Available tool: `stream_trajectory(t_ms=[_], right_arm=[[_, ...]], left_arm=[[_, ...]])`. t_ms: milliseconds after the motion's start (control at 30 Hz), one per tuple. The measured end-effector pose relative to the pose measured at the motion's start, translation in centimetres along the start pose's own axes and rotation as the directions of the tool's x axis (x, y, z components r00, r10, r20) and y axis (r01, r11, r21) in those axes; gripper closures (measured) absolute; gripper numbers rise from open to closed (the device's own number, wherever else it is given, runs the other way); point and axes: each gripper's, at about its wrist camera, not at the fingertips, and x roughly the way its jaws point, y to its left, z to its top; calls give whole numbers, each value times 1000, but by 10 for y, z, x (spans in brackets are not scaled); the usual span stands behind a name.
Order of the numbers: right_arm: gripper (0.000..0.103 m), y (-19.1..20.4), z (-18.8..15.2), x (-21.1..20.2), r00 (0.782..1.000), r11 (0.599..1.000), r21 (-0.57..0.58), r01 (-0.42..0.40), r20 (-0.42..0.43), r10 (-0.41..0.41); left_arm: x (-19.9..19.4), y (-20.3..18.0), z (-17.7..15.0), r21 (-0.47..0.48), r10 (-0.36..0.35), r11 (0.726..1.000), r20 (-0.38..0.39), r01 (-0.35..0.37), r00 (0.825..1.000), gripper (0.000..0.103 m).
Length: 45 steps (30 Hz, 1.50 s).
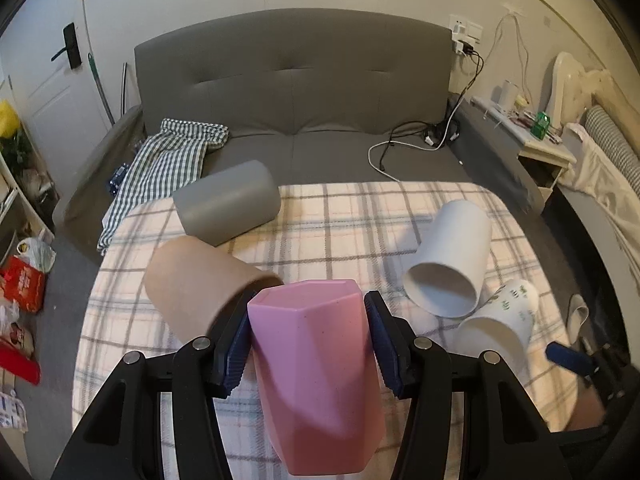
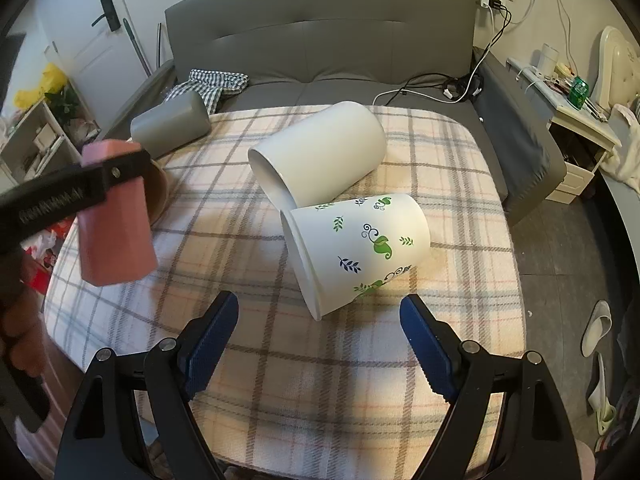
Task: Flip cup upside down
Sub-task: 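Rotate the pink cup with the left gripper so its rim faces the table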
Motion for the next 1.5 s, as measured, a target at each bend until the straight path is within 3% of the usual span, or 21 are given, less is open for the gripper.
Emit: stream_trajectory(t_ms=[167,333,433,1033,1267,1367,1500], right_arm=[[20,-1,0,2,1000,1000,3,1,-6,-1],[20,-3,2,4,1000,1000,3,2,-12,-2],[20,-1,2,4,1000,1000,-1,0,-9,0],[20,2,1,-1,1000,1000,-2,-1,4,1],[20,3,-1,-5,1000,1000,-4,-14,21,14],[20,3,-1,-9,999,1000,-1,-27,40,27],[20,4,-1,-15,997,999,2,-33,66,33]], left_arm=[[12,2,-18,-21,-43,999,6,43,999,48],[0,-10,-32,92,-60,994,83,53,995,48],[-5,-11,-38,93,-92,992,73,85,993,48],[-30,-7,-60,100,-106,989,-15,107,994,48],[-34,-7,-62,89,-103,991,-17,104,995,46],[-39,-8,-61,87,-103,991,1,103,995,37],[-48,-9,-58,95,-115,989,35,111,993,35]])
